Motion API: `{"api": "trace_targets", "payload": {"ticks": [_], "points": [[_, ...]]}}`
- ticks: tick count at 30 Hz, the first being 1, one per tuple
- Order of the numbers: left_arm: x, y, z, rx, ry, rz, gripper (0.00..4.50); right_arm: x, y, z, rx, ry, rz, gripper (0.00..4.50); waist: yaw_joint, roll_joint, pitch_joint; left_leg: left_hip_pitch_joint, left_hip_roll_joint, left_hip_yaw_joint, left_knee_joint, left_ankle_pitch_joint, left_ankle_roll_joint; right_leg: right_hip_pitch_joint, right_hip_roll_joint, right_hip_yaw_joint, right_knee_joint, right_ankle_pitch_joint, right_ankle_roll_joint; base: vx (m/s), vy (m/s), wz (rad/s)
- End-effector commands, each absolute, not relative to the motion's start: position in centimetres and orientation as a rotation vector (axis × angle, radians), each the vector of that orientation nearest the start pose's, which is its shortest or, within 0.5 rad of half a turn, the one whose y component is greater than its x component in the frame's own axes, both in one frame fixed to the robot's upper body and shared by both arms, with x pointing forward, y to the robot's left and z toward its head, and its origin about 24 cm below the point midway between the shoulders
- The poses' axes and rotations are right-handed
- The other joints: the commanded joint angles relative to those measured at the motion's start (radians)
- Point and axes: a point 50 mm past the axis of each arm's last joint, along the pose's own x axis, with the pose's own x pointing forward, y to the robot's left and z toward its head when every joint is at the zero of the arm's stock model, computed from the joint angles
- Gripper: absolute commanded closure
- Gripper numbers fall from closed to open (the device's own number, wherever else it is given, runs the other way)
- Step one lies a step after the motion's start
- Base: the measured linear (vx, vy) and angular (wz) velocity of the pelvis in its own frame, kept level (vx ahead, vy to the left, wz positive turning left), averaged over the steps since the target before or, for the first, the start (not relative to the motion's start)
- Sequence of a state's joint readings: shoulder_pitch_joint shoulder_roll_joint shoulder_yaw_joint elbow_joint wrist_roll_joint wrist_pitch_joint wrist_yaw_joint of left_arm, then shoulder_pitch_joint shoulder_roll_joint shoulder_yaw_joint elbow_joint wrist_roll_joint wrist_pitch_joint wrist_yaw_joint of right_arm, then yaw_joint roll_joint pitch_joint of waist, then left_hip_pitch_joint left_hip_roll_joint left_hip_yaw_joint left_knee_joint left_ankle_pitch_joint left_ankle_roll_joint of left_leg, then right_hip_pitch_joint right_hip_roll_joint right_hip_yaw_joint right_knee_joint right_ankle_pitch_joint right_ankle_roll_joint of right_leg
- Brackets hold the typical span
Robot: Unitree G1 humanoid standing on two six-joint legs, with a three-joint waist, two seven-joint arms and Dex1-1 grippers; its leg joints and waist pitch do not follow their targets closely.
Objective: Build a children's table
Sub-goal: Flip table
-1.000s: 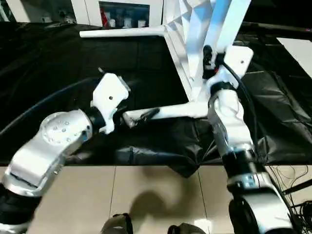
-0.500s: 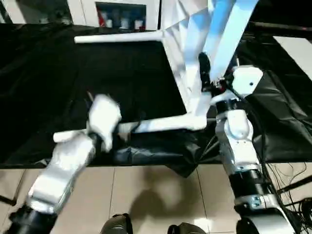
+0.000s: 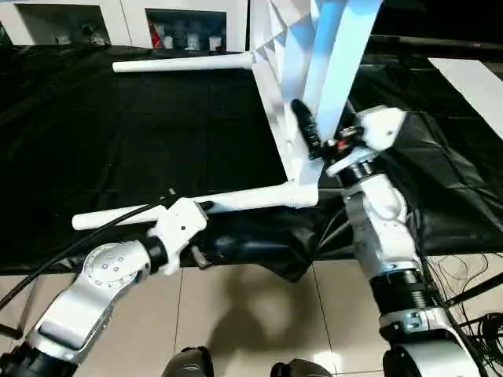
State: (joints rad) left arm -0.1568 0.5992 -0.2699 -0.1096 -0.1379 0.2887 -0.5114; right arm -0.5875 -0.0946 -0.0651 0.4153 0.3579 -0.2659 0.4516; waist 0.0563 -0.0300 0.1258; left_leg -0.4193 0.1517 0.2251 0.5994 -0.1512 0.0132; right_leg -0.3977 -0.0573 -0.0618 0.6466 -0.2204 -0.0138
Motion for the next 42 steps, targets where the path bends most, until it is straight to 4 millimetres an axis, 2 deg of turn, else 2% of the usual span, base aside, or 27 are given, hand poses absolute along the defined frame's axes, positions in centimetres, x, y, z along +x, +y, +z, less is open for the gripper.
{"api": "trace_targets", "payload": {"ticks": [1,3,5,8,10,12,15,16,17,18,19,20,21,22,23,26,27,29,31,32,33,35,36,37,38,40,42], "points": [[26.4,18.0,6.2,0.485,0.292,-0.658,0.00,34.5,-13.7,15.1,0.174,-0.486,0.518,1.05,0.003,0.017,-0.075,0.055,0.094,-0.058,-0.081,-0.275,-0.043,0.024,-0.100,0.070,-0.084,-0.142,-0.189,0.000,0.000,0.00],[26.4,18.6,5.8,0.484,0.325,-0.633,0.00,34.1,-14.1,15.2,0.147,-0.489,0.566,1.05,0.006,0.013,-0.074,0.050,0.091,-0.056,-0.078,-0.238,-0.023,0.027,-0.102,0.070,-0.083,-0.111,-0.199,0.000,0.000,0.00],[26.4,19.0,5.7,0.494,0.340,-0.613,0.00,33.9,-14.3,15.3,0.131,-0.494,0.576,1.05,0.007,0.011,-0.073,0.049,0.091,-0.057,-0.077,-0.236,-0.013,0.028,-0.102,0.069,-0.086,-0.128,-0.201,0.000,0.000,0.00],[26.9,20.0,5.7,0.508,0.345,-0.535,0.00,33.1,-14.8,15.6,0.102,-0.499,0.616,1.05,0.008,0.009,-0.072,0.048,0.091,-0.057,-0.077,-0.241,-0.008,0.028,-0.102,0.069,-0.088,-0.151,-0.189,0.000,0.000,0.00],[27.3,20.3,5.8,0.507,0.335,-0.502,0.00,32.5,-14.9,15.5,0.094,-0.487,0.648,1.05,0.007,0.013,-0.070,0.050,0.091,-0.060,-0.080,-0.266,-0.013,0.024,-0.101,0.069,-0.092,-0.197,-0.180,0.000,0.000,0.00],[27.8,20.0,5.9,0.496,0.321,-0.509,0.00,31.6,-15.2,15.1,0.065,-0.455,0.691,1.05,0.009,0.012,-0.069,0.052,0.092,-0.061,-0.081,-0.280,-0.022,0.025,-0.101,0.070,-0.098,-0.225,-0.164,0.000,0.000,0.00],[28.2,19.3,5.9,0.498,0.311,-0.529,0.00,30.9,-15.3,14.7,0.049,-0.423,0.737,1.05,0.010,0.011,-0.069,0.051,0.093,-0.063,-0.083,-0.296,-0.025,0.023,-0.104,0.070,-0.099,-0.229,-0.171,0.000,0.000,0.00],[28.3,19.1,5.9,0.493,0.305,-0.536,0.00,30.7,-15.3,14.7,0.046,-0.416,0.748,1.05,0.012,0.021,-0.070,0.050,0.093,-0.066,-0.083,-0.296,-0.026,0.025,-0.107,0.070,-0.098,-0.229,-0.173,0.000,0.000,0.00],[28.3,19.0,6.0,0.492,0.301,-0.540,0.00,30.6,-15.3,14.6,0.044,-0.411,0.754,1.05,0.011,0.017,-0.070,0.052,0.094,-0.064,-0.083,-0.309,-0.029,0.021,-0.107,0.070,-0.102,-0.236,-0.175,0.000,0.000,0.00],[28.5,18.2,6.3,0.474,0.271,-0.570,0.00,30.2,-15.5,14.5,0.033,-0.396,0.778,1.05,0.014,0.026,-0.069,0.054,0.093,-0.065,-0.083,-0.317,-0.031,0.020,-0.106,0.070,-0.103,-0.242,-0.174,0.000,0.000,0.00],[28.3,17.5,6.6,0.437,0.240,-0.608,0.00,29.9,-15.6,14.4,0.030,-0.387,0.788,1.05,0.017,0.021,-0.070,0.057,0.096,-0.064,-0.082,-0.320,-0.032,0.020,-0.107,0.071,-0.105,-0.237,-0.177,0.000,0.000,0.00],[28.1,16.9,7.0,0.405,0.211,-0.637,0.00,29.7,-15.8,14.4,0.031,-0.379,0.797,1.05,0.018,0.020,-0.070,0.054,0.096,-0.065,-0.082,-0.314,-0.032,0.023,-0.108,0.071,-0.103,-0.228,-0.180,0.000,0.000,0.00],[27.9,16.4,7.4,0.376,0.184,-0.664,0.00,29.5,-15.8,14.4,0.035,-0.373,0.806,1.05,0.025,0.026,-0.071,0.051,0.097,-0.066,-0.083,-0.297,-0.026,0.024,-0.109,0.070,-0.099,-0.199,-0.189,0.000,0.000,0.00],[27.1,15.6,8.4,0.312,0.100,-0.743,0.00,28.8,-16.0,14.7,0.055,-0.357,0.839,1.05,0.027,0.027,-0.070,0.050,0.096,-0.067,-0.083,-0.295,-0.022,0.027,-0.109,0.069,-0.101,-0.192,-0.191,0.000,0.000,0.00],[26.9,15.5,8.6,0.296,0.078,-0.761,0.00,28.6,-16.0,14.8,0.063,-0.353,0.849,1.05,0.032,0.022,-0.073,0.048,0.101,-0.067,-0.084,-0.280,-0.015,0.031,-0.108,0.068,-0.096,-0.154,-0.195,0.000,0.000,0.00],[26.1,15.7,9.5,0.209,0.032,-0.807,0.00,27.9,-16.1,15.4,0.092,-0.345,0.892,1.05,0.034,0.020,-0.072,0.043,0.094,-0.064,-0.080,-0.256,0.008,0.033,-0.108,0.067,-0.091,-0.122,-0.210,0.000,0.000,0.00],[26.0,16.3,10.2,0.268,-0.023,-0.795,0.00,27.5,-15.9,15.9,0.114,-0.343,0.931,1.05,0.031,0.018,-0.066,0.045,0.093,-0.062,-0.082,-0.264,0.012,0.028,-0.104,0.067,-0.097,-0.149,-0.201,0.000,0.000,0.00],[26.0,16.7,10.8,0.341,-0.071,-0.767,0.00,27.3,-15.8,16.1,0.120,-0.342,0.952,1.05,0.030,0.018,-0.064,0.041,0.092,-0.066,-0.083,-0.279,0.014,0.031,-0.105,0.067,-0.104,-0.200,-0.174,0.000,0.000,0.00],[26.1,17.3,11.7,0.408,-0.140,-0.713,0.00,27.1,-15.4,16.2,0.116,-0.340,0.967,1.05,0.030,0.020,-0.062,0.046,0.095,-0.068,-0.086,-0.301,-0.002,0.026,-0.105,0.066,-0.107,-0.245,-0.154,0.000,0.000,0.00],[26.4,17.8,12.5,0.502,-0.190,-0.647,0.00,27.2,-15.0,16.0,0.112,-0.329,0.973,1.05,0.030,0.017,-0.061,0.049,0.096,-0.068,-0.087,-0.310,-0.009,0.023,-0.104,0.066,-0.109,-0.258,-0.151,0.000,0.000,0.00],[26.9,18.6,14.5,0.674,-0.309,-0.515,0.00,27.5,-13.9,15.2,0.095,-0.296,0.972,1.05,0.028,0.017,-0.059,0.052,0.098,-0.071,-0.089,-0.336,-0.031,0.019,-0.105,0.067,-0.109,-0.283,-0.141,0.000,0.000,0.00],[27.3,19.2,15.9,0.808,-0.385,-0.407,0.00,27.7,-13.0,14.7,0.093,-0.275,0.981,1.05,0.026,0.019,-0.059,0.055,0.099,-0.075,-0.091,-0.359,-0.052,0.013,-0.104,0.066,-0.106,-0.295,-0.133,0.000,0.000,0.00],[27.4,19.9,17.8,0.945,-0.491,-0.274,0.00,27.8,-11.9,14.1,0.086,-0.253,0.988,1.05,0.024,0.018,-0.059,0.054,0.099,-0.076,-0.092,-0.365,-0.057,0.014,-0.105,0.067,-0.106,-0.300,-0.130,0.000,0.000,0.00],[27.3,20.2,18.6,0.999,-0.544,-0.212,0.00,27.8,-11.4,13.8,0.081,-0.244,0.992,1.05,0.024,0.018,-0.060,0.055,0.099,-0.078,-0.091,-0.369,-0.069,0.012,-0.107,0.067,-0.105,-0.306,-0.123,0.000,0.000,0.00],[27.2,20.4,19.6,1.034,-0.591,-0.160,0.00,27.8,-10.8,13.6,0.081,-0.234,1.007,1.05,0.023,0.017,-0.060,0.054,0.100,-0.079,-0.091,-0.367,-0.072,0.013,-0.108,0.067,-0.104,-0.303,-0.121,0.000,0.000,0.00],[26.9,20.8,20.8,1.077,-0.651,-0.093,0.00,27.8,-9.9,13.3,0.079,-0.218,1.016,1.05,0.023,0.022,-0.063,0.051,0.100,-0.079,-0.091,-0.338,-0.073,0.016,-0.108,0.066,-0.099,-0.249,-0.135,0.000,0.000,0.00],[26.4,20.9,22.7,1.157,-0.760,-0.014,0.00,28.2,-8.8,13.1,0.074,-0.218,1.000,1.05,0.026,0.023,-0.066,0.056,0.099,-0.075,-0.090,-0.318,-0.067,0.011,-0.102,0.065,-0.094,-0.176,-0.146,0.000,0.000,0.00]]}}
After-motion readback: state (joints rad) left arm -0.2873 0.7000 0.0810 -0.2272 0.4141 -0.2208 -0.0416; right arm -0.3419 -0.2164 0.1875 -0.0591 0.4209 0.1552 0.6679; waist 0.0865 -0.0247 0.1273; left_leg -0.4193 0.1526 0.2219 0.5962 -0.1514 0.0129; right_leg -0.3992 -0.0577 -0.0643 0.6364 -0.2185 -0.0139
